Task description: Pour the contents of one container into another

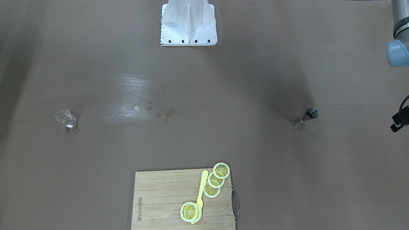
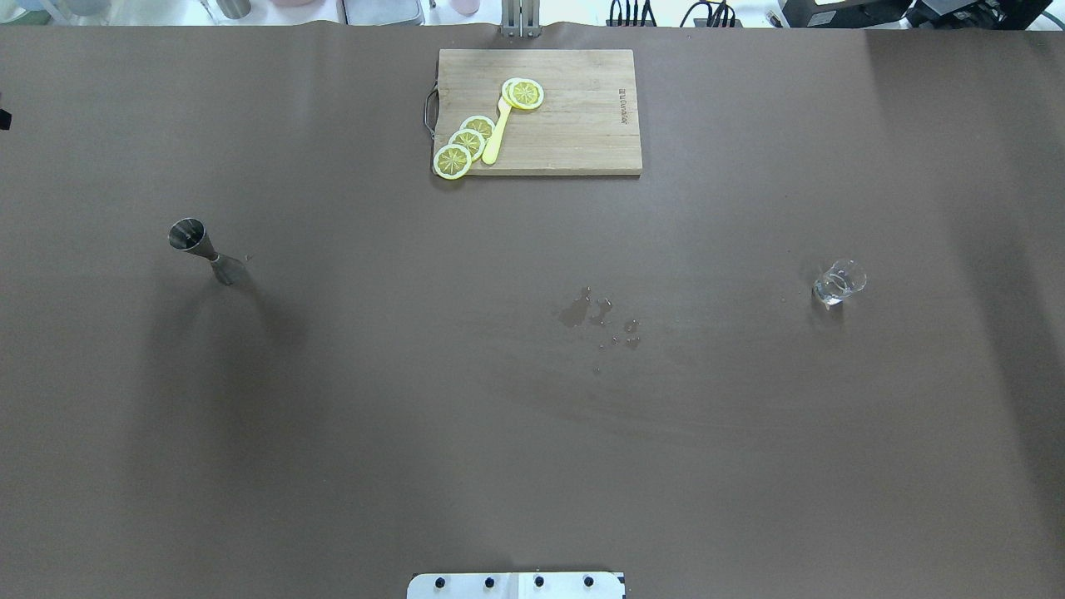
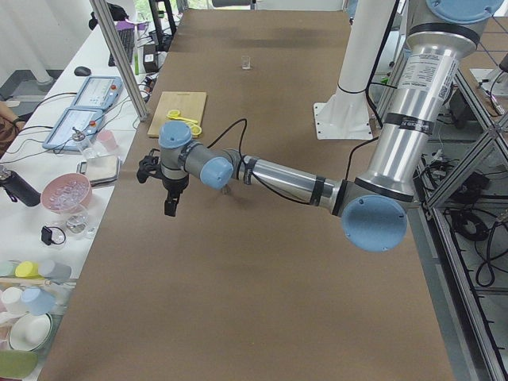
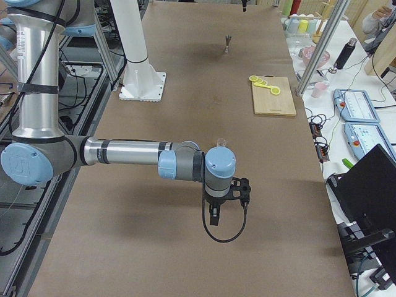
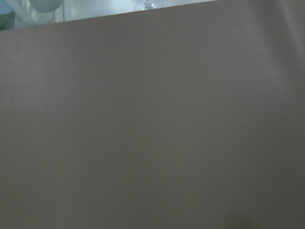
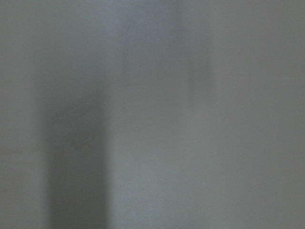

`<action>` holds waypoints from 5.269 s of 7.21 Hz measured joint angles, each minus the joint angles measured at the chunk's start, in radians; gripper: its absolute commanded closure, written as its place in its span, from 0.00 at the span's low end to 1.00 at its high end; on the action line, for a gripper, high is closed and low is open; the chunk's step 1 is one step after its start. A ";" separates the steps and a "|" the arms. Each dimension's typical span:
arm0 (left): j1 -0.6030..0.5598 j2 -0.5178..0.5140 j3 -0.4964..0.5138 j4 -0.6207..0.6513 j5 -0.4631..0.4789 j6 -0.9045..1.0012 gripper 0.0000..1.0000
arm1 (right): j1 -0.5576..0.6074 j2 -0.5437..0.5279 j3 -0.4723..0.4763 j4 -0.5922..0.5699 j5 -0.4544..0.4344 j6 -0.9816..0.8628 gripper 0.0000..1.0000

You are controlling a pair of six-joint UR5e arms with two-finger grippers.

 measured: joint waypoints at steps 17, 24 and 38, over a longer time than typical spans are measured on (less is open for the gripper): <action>-0.220 0.287 -0.108 0.117 -0.089 0.292 0.01 | 0.001 0.010 0.027 0.001 -0.001 -0.006 0.00; -0.219 0.271 -0.122 0.128 -0.080 0.288 0.01 | 0.001 0.012 0.042 0.001 -0.001 0.002 0.00; -0.206 0.270 -0.125 0.161 -0.086 0.279 0.01 | 0.003 -0.001 0.075 0.001 -0.005 -0.007 0.00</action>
